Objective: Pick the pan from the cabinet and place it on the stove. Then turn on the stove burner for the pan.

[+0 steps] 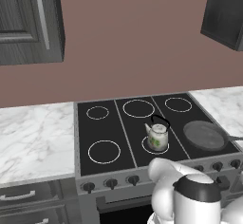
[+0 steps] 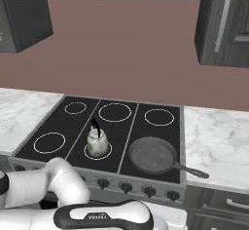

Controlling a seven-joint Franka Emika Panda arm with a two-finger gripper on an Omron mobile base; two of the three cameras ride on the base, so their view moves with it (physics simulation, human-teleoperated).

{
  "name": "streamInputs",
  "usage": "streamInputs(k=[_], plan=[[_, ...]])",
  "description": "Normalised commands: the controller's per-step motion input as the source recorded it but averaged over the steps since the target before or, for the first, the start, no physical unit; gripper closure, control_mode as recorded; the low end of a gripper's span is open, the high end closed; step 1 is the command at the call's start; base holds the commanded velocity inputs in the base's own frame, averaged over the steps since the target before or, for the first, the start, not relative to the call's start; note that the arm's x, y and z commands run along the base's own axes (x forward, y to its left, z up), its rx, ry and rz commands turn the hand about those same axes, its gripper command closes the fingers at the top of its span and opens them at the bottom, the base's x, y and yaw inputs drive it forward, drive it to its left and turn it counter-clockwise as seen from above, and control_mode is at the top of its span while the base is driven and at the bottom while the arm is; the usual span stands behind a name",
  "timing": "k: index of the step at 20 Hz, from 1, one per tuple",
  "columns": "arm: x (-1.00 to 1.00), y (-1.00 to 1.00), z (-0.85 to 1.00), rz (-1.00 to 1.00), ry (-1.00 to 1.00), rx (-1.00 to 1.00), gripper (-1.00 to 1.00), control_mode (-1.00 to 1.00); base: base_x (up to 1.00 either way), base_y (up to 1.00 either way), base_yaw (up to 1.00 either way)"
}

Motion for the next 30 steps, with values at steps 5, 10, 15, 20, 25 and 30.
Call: streamInputs(k=[5, 10, 15, 20, 25, 30], plan=[[0.29, -0.05, -0.31, 0.04, -0.06, -0.07, -1.00, -1.00, 0.00, 0.00, 0.00], [0.23, -0.23, -0.29, 0.08, -0.07, -0.04, -1.00, -1.00, 0.00, 0.00, 0.00], [0.03, -0.37, -0.13, 0.07, -0.10, -0.03, -1.00, -1.00, 0.00, 0.00, 0.00], [0.00, -0.42, -0.10, 0.05, -0.08, -0.02, -1.00, -1.00, 0.00, 0.00, 0.00], [0.00, -0.16, -0.25, 0.03, -0.02, -0.05, -1.00, -1.00, 0.00, 0.00, 0.00], [0.02, 0.01, -0.29, 0.00, 0.00, -0.07, -1.00, -1.00, 0.00, 0.00, 0.00]])
